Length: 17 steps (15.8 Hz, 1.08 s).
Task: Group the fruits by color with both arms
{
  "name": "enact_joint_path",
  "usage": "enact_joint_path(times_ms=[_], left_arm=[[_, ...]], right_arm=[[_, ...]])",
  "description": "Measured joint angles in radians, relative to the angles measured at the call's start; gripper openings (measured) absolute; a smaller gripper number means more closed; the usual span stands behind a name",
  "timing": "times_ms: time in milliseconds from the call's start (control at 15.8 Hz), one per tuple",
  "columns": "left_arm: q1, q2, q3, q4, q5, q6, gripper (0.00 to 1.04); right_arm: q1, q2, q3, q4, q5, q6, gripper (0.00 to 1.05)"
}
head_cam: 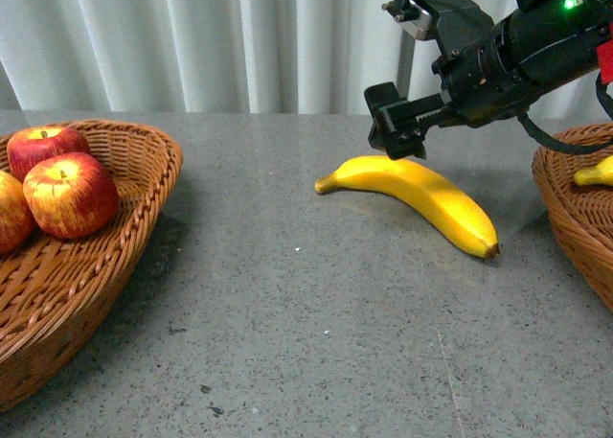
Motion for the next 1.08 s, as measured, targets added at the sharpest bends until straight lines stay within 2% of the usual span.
enact_joint_path(times_ms=[190,698,888,1079], left_arm=[[0.0,0.0,0.0,0.0,0.0,0.0,0.98],[0.0,0.0,0.0,0.0,0.0,0.0,0.98],[0.0,0.0,0.0,0.0,0.0,0.0,0.98],[0.0,0.0,0.0,0.0,0.0,0.0,0.98]], right_arm=[[-0.01,0.034,0.016,-0.062,-0.026,-0.037,0.98],[-0.004,0.114,0.045,-0.103,0.05,-0.094,0.97],[0.004,0.114,0.045,-0.097,0.053,-0.099,0.67],[0.003,0.109,0.042,-0.054,-0.018,-0.036,0.38]])
